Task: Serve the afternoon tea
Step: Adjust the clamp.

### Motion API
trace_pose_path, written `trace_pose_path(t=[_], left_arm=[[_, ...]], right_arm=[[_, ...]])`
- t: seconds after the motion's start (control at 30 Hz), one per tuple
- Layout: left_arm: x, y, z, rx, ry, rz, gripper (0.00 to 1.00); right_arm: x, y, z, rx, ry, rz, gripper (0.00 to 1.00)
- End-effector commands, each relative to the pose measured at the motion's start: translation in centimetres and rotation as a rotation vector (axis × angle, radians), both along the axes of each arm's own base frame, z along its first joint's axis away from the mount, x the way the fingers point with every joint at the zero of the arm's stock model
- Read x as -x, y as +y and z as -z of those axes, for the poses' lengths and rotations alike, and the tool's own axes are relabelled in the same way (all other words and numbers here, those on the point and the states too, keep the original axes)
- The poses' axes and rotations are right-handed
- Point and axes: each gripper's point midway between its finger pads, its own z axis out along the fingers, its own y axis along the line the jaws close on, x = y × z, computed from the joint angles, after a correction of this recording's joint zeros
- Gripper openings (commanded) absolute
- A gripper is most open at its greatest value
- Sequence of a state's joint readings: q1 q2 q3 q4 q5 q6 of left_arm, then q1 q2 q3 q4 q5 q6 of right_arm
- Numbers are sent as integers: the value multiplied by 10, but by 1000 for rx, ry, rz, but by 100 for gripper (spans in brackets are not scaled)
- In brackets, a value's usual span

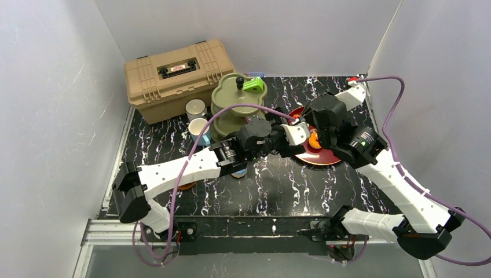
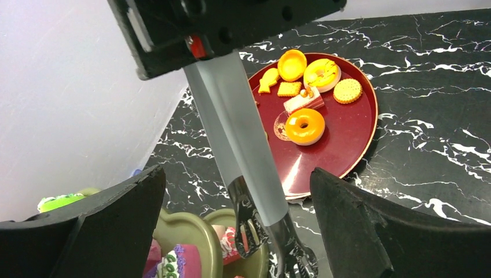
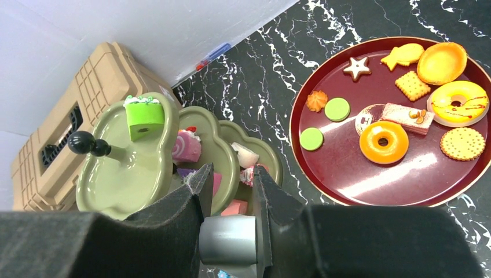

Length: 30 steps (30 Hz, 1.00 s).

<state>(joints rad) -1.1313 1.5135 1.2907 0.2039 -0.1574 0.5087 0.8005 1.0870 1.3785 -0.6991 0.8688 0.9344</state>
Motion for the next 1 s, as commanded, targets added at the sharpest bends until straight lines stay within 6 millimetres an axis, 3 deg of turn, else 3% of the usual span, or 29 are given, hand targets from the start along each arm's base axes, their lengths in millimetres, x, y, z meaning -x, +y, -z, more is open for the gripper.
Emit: trace_pose_path(t=[0.0, 0.2, 0.43, 0.53, 0.6, 0.63, 0.73, 0.8, 0.97], left_arm=[[1, -3, 4, 8, 28, -14, 91], [-14, -9, -12, 13, -19, -28, 75], [-14, -9, -10, 11, -12, -14, 49], [-15, -8, -11, 13, -11, -13, 32], [-15, -8, -12, 18, -5, -11, 13], [-15, -8, -16, 27, -1, -11, 10], [-12, -8, -32, 60, 22, 12, 6], [-8, -5, -48, 78, 49, 48, 4], [4, 13, -81, 132, 137, 144, 0]], right_arm=[[1, -3, -45, -142, -113, 23, 1], [8, -6, -52, -175, -124, 10, 1], [13, -5, -52, -190, -118, -19, 1], [14, -2, -52, -198, -117, -35, 1], [13, 3, -54, -195, -122, -58, 1], [13, 6, -56, -189, -126, -74, 1], [12, 15, -66, -162, -150, -138, 27], [14, 19, -76, -145, -184, -186, 39], [25, 22, -105, -120, -280, -288, 54]])
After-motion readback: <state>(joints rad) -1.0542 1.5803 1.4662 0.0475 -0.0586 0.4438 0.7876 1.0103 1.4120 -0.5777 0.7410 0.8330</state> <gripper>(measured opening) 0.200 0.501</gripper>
